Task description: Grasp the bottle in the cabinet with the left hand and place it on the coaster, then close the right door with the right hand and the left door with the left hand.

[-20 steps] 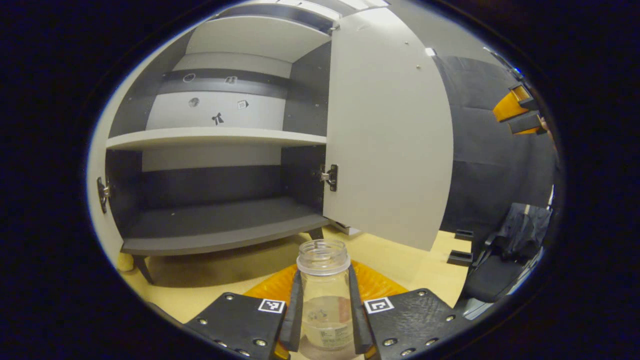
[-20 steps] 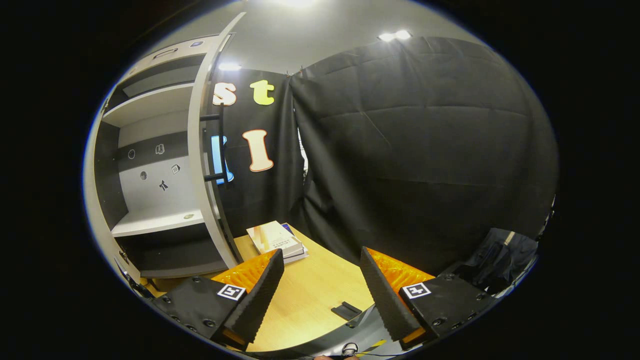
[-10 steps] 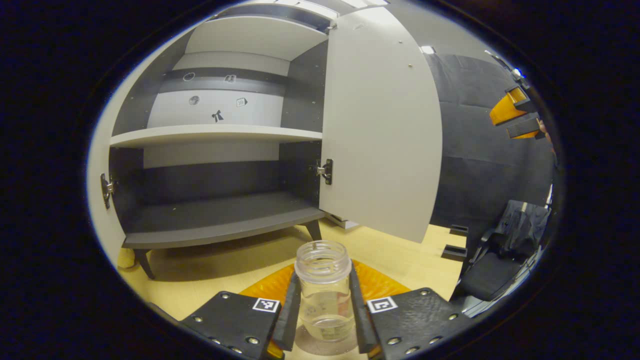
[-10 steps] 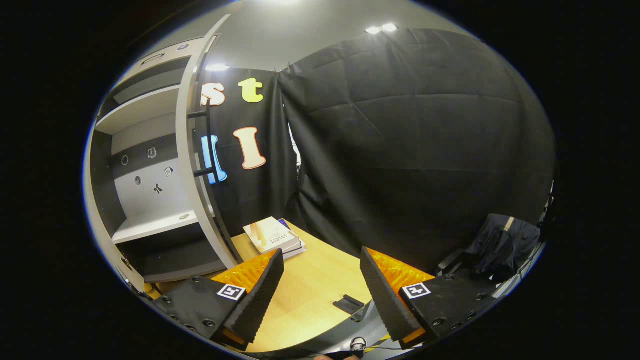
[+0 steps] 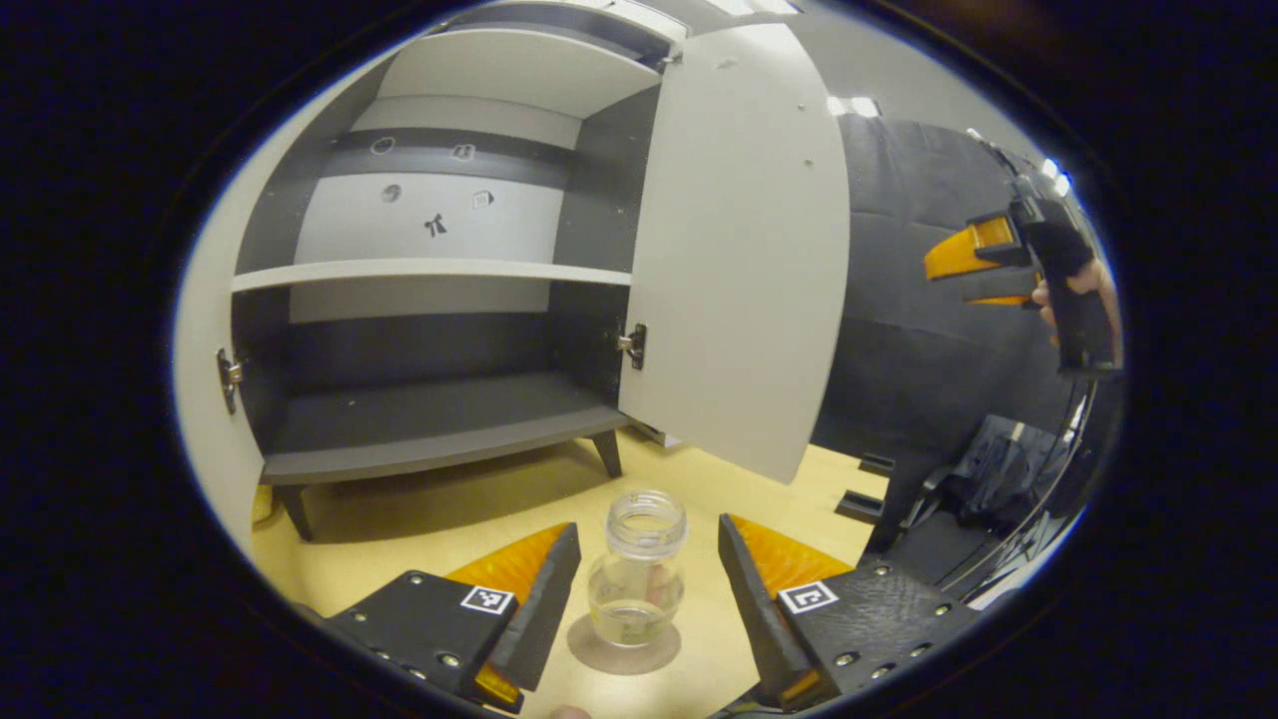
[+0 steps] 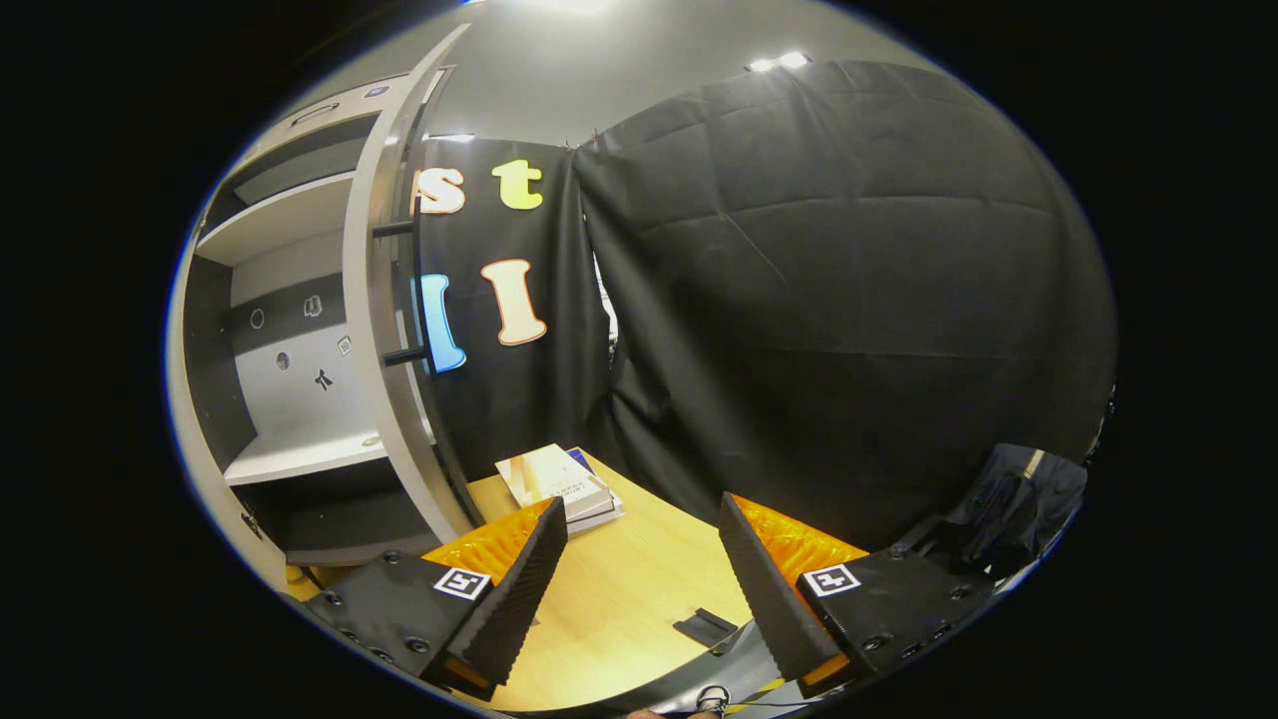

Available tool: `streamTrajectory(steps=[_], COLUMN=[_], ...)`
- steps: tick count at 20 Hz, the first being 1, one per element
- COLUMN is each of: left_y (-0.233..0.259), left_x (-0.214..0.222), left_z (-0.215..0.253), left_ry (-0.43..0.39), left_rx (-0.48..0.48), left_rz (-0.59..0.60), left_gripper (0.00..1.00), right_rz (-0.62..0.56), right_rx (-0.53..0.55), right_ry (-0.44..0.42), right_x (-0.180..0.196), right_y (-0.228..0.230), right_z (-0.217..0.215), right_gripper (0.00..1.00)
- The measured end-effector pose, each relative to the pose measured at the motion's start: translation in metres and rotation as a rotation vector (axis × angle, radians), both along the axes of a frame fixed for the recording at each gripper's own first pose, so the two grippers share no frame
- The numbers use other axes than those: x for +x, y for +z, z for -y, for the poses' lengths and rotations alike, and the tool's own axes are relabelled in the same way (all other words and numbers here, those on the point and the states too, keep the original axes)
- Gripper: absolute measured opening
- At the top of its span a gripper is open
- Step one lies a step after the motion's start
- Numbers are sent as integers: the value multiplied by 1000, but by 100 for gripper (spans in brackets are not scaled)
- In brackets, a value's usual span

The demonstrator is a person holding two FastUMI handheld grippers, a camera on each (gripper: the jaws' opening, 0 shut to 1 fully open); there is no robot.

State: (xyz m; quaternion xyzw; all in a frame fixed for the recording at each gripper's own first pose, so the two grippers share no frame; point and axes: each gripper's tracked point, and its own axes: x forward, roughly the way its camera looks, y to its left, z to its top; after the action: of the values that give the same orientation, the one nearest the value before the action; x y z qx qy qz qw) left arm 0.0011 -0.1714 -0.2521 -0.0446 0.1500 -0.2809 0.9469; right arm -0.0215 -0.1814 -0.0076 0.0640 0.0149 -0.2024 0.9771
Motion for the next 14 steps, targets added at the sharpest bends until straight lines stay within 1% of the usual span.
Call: streamTrajectory(steps=[2,4,5,6,8,9,11,13,14], left_y=[23,55,75,97,144,166,200,225,233], left_x=[-6,-3,0,4,10,15,19,21,23], left_z=[-30,-64,-79,-95,-119,-131,-151,-161,-163], left_ry=[80,179,234,290,402,464,584,678,710], left_rx=[10,35,48,54,49,49,59,79,88], left_rz=[10,48,73,96,134,149,161,161,151], left_gripper=[81,81,85,85,80,76,85,85,80], right_rz=[14,32,49,71,103,117,137,154,146], right_rx=[1,-11,-19,-27,-44,-54,-85,-108,-122], right_ry=[11,42,67,98,152,177,213,245,235], right_x=[10,22,30,40,60,70,91,109,117], right_y=[7,20,30,41,61,69,88,109,117], right_z=[6,8,9,8,12,14,20,25,33], right_gripper=[98,98,98,98,98,98,98,98,98])
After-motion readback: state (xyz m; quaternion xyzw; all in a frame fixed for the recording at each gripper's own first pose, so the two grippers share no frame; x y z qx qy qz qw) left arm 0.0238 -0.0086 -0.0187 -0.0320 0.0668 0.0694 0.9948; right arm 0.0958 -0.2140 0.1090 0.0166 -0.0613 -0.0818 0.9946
